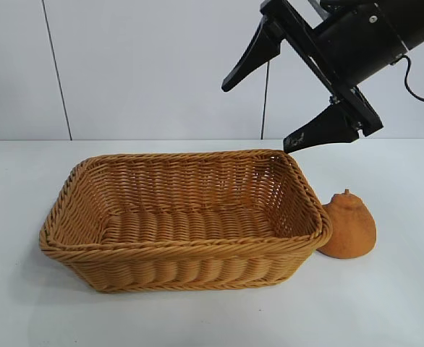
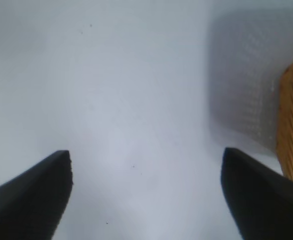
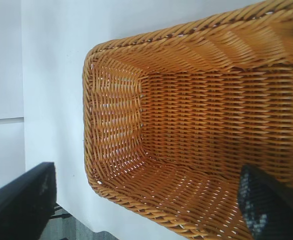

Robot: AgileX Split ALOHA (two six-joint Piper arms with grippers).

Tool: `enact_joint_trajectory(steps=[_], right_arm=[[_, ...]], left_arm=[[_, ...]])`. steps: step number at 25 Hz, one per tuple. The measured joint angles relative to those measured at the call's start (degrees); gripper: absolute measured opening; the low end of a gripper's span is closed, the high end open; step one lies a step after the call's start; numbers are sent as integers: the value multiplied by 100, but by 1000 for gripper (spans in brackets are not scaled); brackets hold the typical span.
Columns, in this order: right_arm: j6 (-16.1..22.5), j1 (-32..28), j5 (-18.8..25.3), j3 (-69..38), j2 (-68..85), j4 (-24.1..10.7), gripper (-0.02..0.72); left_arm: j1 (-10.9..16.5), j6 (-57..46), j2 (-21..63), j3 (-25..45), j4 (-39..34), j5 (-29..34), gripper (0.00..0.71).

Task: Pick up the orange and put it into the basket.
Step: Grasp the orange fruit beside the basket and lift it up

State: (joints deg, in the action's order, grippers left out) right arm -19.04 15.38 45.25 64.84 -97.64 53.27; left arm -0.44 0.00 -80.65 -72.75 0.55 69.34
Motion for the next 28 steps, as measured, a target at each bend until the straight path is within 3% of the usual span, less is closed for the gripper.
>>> enact_joint_trajectory(steps=[11,19,23,28], right_arm=[[6,0,52,0,0,-22,674],[-35,0,167,175,0,-224,674],[330,0,484,718,0,-1012,674],[1409,0,797,1267,0,-2951,674]], left_arm=[[0,0,3280,3236,12,-370,581],[0,-33,5770,4313,25,-701,581],[0,-33,6786,4384,50,-807,581],[0,-33,7910,4395,56,-835,581]])
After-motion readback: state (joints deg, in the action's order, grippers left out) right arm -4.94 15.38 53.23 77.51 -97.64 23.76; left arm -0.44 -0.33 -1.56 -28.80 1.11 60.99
